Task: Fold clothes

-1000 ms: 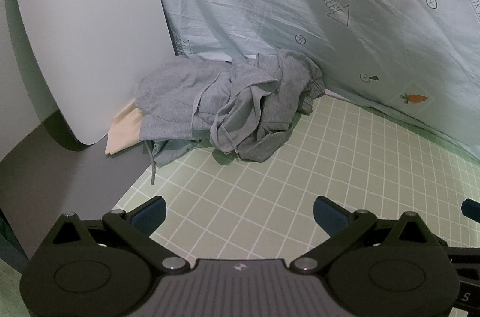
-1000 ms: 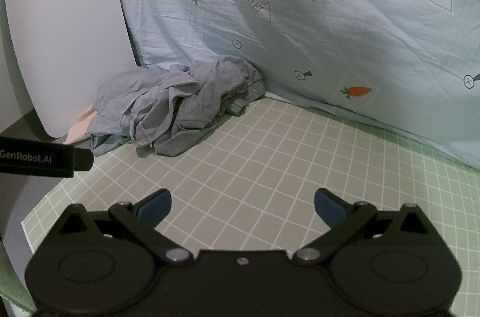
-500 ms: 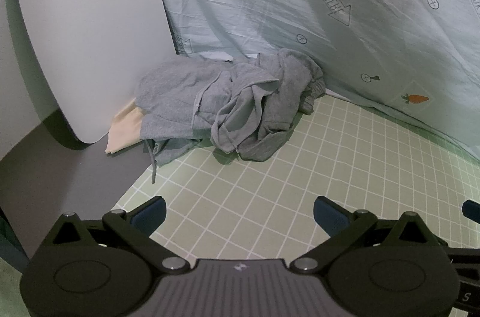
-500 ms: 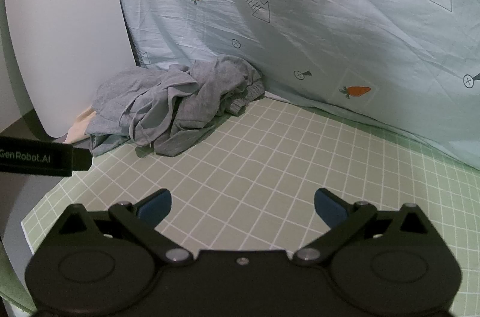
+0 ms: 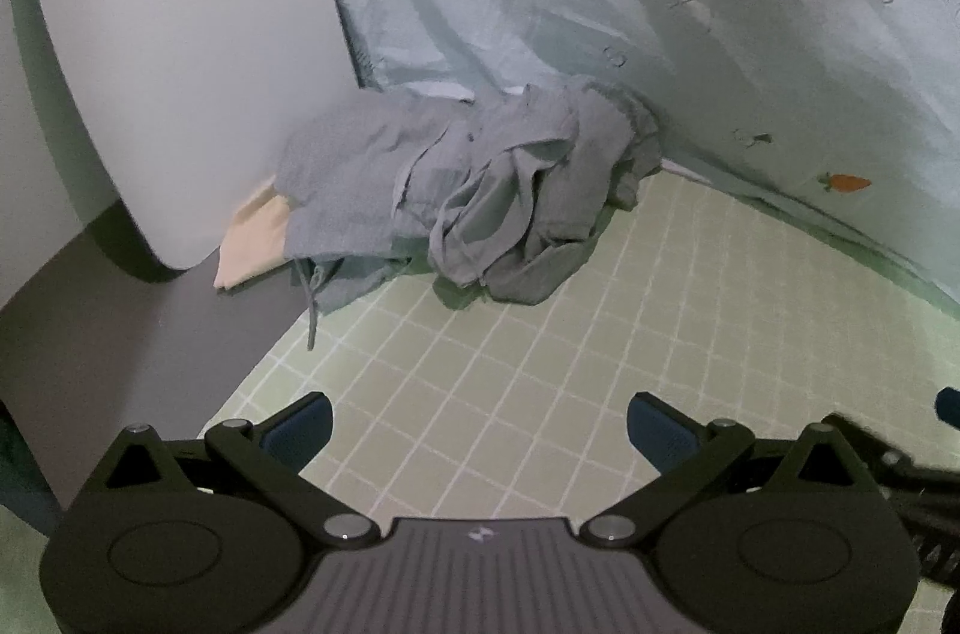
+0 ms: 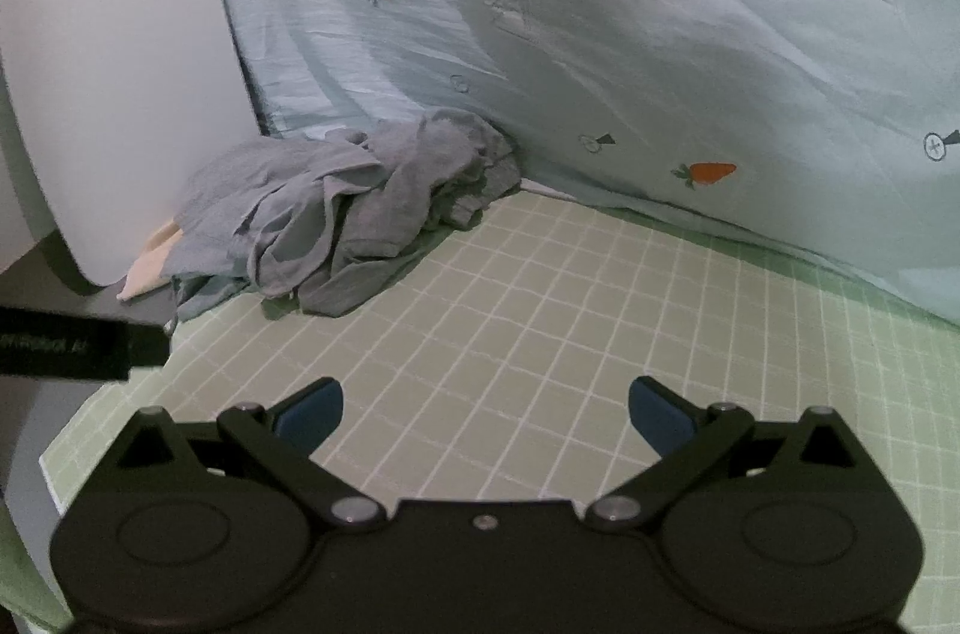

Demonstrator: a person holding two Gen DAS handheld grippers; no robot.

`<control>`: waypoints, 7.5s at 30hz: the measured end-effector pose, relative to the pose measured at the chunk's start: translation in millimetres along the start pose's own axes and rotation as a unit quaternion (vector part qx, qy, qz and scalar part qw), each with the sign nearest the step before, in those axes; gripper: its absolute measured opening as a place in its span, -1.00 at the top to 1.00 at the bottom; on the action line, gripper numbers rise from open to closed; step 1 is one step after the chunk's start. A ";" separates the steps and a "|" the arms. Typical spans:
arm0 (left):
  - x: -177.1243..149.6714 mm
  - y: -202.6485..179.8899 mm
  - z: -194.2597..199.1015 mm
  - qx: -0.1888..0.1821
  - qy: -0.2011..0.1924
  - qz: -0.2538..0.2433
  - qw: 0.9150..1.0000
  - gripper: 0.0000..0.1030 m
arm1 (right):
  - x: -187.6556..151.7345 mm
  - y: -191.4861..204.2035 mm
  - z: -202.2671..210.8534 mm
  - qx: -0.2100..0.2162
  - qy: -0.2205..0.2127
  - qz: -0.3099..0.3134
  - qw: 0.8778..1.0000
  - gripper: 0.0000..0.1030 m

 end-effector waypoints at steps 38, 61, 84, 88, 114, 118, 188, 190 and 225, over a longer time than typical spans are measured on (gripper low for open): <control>79.3 71.3 -318.1 -0.037 0.048 0.092 0.994 0.20 | 84.2 49.8 -378.6 0.058 0.101 -0.125 0.985 0.32; 114.3 25.3 -122.9 -0.102 -0.107 0.033 0.988 0.94 | 127.9 -63.6 -150.9 -0.087 -0.135 -0.080 0.984 0.92; 15.7 -122.4 45.2 -0.100 -0.047 0.038 0.993 0.70 | -5.1 -379.4 139.4 -0.357 -0.085 -0.192 0.910 0.86; -14.5 -144.6 55.5 -0.088 -0.019 0.037 0.995 0.20 | -52.7 -398.7 149.3 -0.353 -0.036 -0.173 0.919 0.24; -73.5 -368.8 -57.5 -0.155 0.128 -0.130 0.971 -0.63 | -116.1 -509.6 81.3 -0.349 0.071 -0.206 0.912 -0.56; -74.7 -371.5 -88.2 -0.140 0.134 -0.130 0.972 -0.58 | -111.2 -526.9 57.6 -0.361 0.079 -0.169 0.914 -0.70; -95.3 -220.1 -25.1 -0.125 0.218 0.165 0.954 -0.38 | -251.0 -571.0 198.4 -0.272 -0.112 -0.733 0.613 -0.54; -97.2 -220.9 -31.3 -0.127 0.226 0.184 0.948 -0.44 | -259.3 -571.3 185.4 -0.249 -0.113 -0.762 0.587 -0.54; -126.1 -217.7 -30.5 -0.127 0.244 0.172 0.946 -0.20 | -179.2 -490.1 152.6 -0.433 0.096 -0.261 0.858 -0.78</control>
Point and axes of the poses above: each gripper's, at about its wrist camera, not at the fingertips, and z roughly against the way its jaws point, y to its left, x to its top, the point moved 2 cm from there along -z, roughly the way its jaws point, and after that the axes turned 12 degrees about -y, right-handed, at the moved point
